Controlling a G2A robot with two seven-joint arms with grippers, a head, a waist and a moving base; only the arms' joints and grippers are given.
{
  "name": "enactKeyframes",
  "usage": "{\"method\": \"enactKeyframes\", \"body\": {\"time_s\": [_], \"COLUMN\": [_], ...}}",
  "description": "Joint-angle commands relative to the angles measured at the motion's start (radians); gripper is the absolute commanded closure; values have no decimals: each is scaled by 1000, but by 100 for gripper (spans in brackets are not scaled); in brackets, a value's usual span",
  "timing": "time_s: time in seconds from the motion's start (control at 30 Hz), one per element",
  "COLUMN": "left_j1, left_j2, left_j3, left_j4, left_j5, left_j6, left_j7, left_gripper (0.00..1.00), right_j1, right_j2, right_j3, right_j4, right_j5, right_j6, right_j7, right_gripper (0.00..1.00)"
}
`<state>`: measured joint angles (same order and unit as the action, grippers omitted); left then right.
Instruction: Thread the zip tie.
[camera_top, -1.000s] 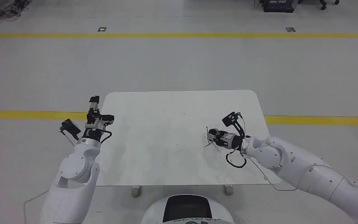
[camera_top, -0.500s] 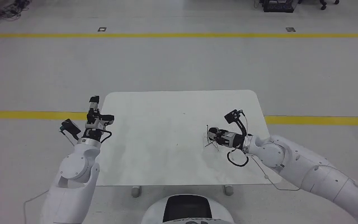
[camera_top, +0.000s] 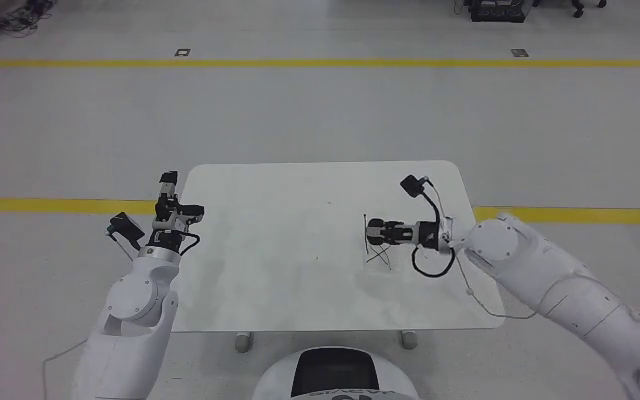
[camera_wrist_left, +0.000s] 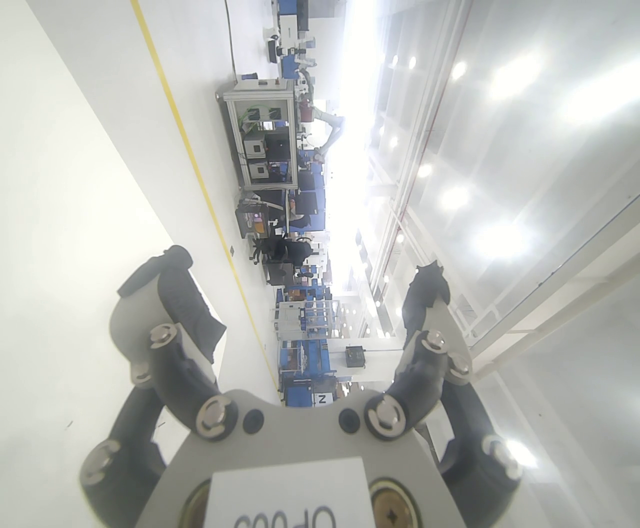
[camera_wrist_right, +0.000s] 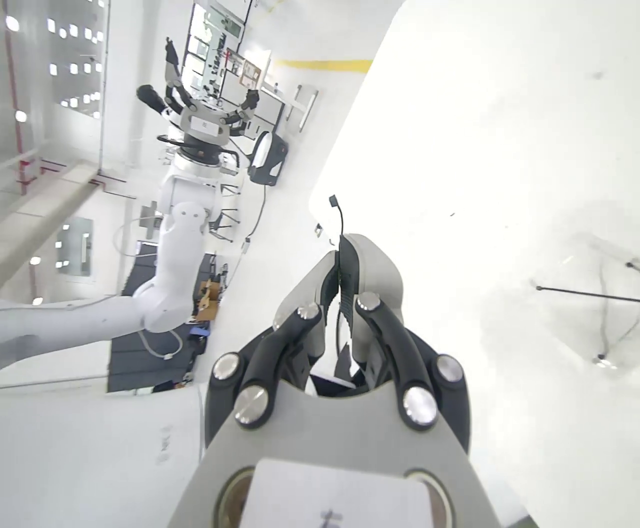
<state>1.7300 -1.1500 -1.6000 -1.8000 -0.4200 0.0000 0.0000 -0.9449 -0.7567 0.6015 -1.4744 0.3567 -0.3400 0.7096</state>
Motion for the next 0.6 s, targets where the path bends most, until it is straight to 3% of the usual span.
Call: {"method": "enactKeyframes", "body": {"time_s": [0.0, 0.23, 0.5, 0.57], "left_j1": [0, 0, -3, 0], "left_j2": [0, 0, 0, 0], "left_j3": [0, 0, 2, 15], "left_j4": [0, 0, -2, -17], "left_j5": [0, 0, 10, 77], "left_j6": [0, 0, -3, -37], "left_j7": [0, 0, 0, 5], "left_gripper": [0, 0, 0, 0], "right_j1": [-22, -98, -98, -104], "right_j2": [-29, -114, -114, -115], "right_j3": [54, 214, 214, 216], "right_j4": [35, 114, 114, 104], "right_j5": [23, 74, 74, 60], "right_j6": [0, 0, 0, 7], "right_j7": [77, 227, 227, 200], "right_gripper": [100, 100, 100, 100]}}
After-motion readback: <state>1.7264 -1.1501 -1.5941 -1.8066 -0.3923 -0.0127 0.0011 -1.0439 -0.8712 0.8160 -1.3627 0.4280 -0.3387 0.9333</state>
